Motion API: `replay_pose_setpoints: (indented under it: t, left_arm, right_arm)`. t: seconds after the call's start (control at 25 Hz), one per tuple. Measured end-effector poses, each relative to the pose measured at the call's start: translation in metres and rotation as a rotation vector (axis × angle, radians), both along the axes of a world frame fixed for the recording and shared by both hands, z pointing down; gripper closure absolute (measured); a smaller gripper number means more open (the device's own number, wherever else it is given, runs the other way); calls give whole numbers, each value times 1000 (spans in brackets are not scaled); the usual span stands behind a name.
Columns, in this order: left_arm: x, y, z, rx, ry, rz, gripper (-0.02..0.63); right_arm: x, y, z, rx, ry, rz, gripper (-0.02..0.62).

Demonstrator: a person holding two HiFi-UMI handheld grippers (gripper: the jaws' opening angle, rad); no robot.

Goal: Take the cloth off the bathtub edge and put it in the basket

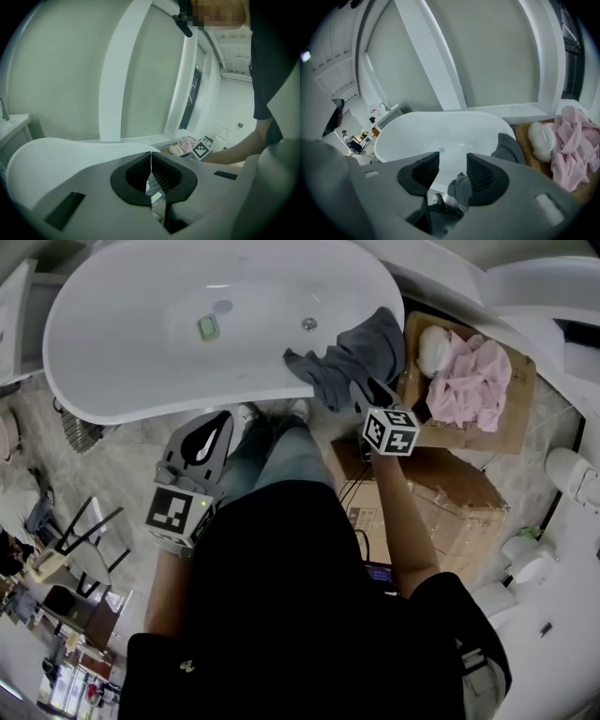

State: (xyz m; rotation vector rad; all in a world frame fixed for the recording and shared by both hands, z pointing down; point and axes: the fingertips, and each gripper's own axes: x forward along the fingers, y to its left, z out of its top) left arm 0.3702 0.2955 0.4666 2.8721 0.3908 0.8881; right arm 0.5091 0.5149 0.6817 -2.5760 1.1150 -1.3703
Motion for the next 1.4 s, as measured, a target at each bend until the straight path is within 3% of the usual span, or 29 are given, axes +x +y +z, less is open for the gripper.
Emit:
replay_pose_setpoints:
  t: [0.4, 0.52, 0.72, 1.16, 1.4]
  left_arm:
    - [6, 1, 44, -27, -52, 30, 592]
    - [6, 3, 52, -50, -109, 22, 592]
    - [5, 0, 66, -75, -162, 7, 592]
    - [2, -11, 89, -84, -212, 2, 592]
    - [0, -20, 93, -84, -226, -12, 592]
  right_arm:
    - [9, 45, 147, -190, -163, 142, 226]
    - [15, 55, 177, -222, -205, 206, 165]
    - [25, 67, 218, -288, -246, 268, 121]
    - [38, 80, 272, -421, -285, 390, 117]
    - [41, 88, 275, -398, -345, 499, 230]
